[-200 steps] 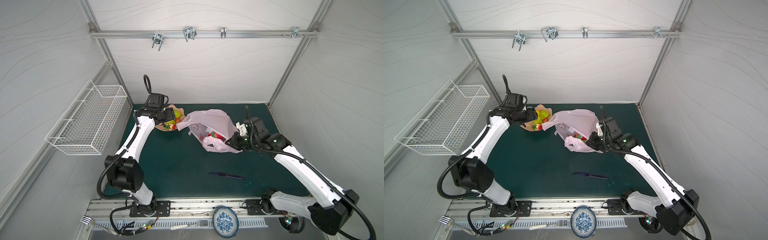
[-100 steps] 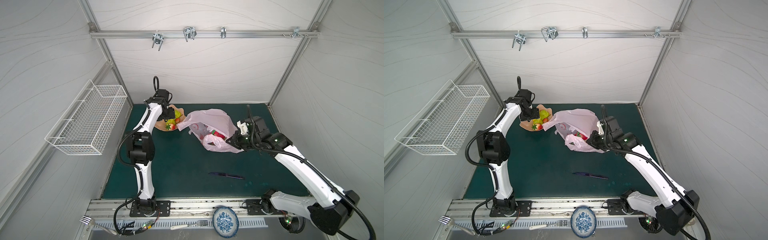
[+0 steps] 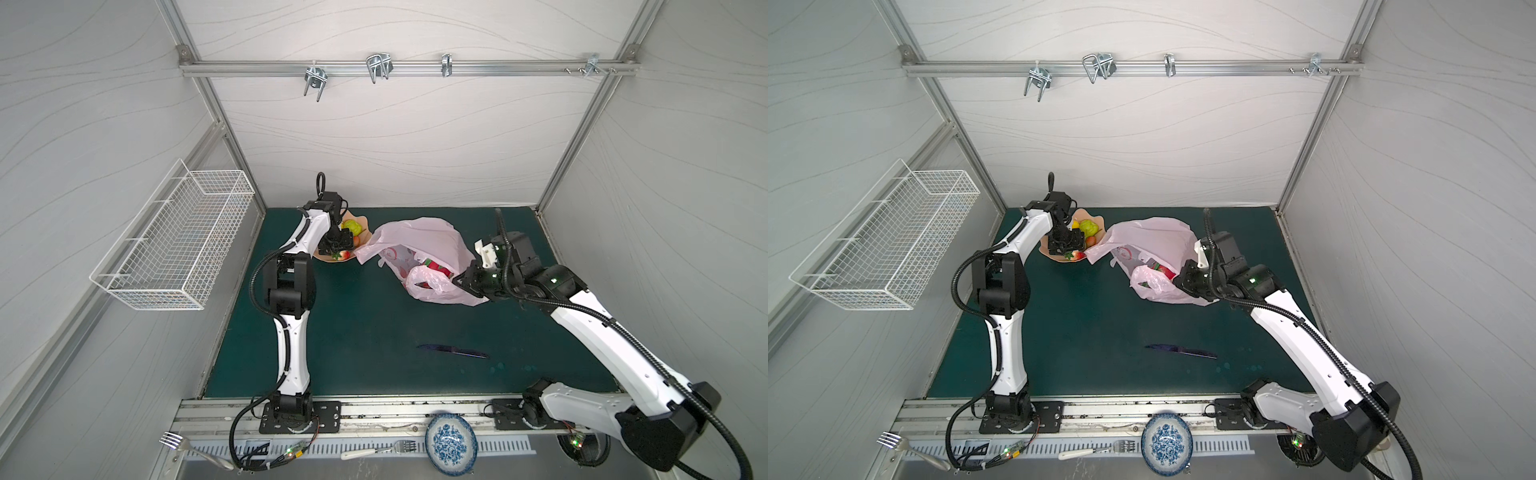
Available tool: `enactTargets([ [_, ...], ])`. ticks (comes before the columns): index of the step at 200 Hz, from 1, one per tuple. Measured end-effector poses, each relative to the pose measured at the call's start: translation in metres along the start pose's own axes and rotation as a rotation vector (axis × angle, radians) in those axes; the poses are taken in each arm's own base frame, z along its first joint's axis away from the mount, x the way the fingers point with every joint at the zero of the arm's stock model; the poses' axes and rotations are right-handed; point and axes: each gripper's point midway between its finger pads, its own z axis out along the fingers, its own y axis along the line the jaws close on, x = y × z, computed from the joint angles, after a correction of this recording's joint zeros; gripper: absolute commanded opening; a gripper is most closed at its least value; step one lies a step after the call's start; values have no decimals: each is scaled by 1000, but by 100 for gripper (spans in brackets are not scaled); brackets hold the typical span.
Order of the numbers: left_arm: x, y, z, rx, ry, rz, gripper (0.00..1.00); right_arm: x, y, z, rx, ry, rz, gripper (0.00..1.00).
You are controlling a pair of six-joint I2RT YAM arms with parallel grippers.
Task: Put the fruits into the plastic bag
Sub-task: 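Lower the left gripper onto the red-yellow mango in the bowl and grasp it, then lift the mango and carry it with the left gripper to the bag opening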
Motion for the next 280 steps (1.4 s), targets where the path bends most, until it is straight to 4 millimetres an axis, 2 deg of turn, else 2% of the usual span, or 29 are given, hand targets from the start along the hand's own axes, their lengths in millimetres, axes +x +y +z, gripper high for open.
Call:
enactTargets([
  [54, 4, 3, 11, -7, 27, -2, 69, -1, -1, 0, 6, -5, 0, 0],
  [61, 4, 3, 11, -8, 29, -2, 66, -1, -1, 0, 9, -8, 0, 0],
  [105, 3, 3, 12, -1, 27, 2, 34, -5, 3, -5, 3, -23, -5, 0],
  [142, 4, 4, 9, 11, 14, -8, 30, -7, 6, -7, -2, -31, -9, 0],
  [167, 2, 6, -13, 26, -35, -24, 28, -7, 6, -7, -2, -31, -9, 0],
  [203, -13, 0, -71, 79, -180, -30, 26, -7, 6, -7, -1, -31, -9, 0],
  [229, -16, -6, -101, 124, -249, -31, 25, -7, 6, -7, -2, -32, -9, 0],
  [248, -10, -10, -112, 163, -272, -31, 23, -7, 7, -8, -3, -33, -10, 0],
  [280, 21, -23, -124, 259, -266, -23, 22, -6, 7, -10, -7, -37, -11, 0],
])
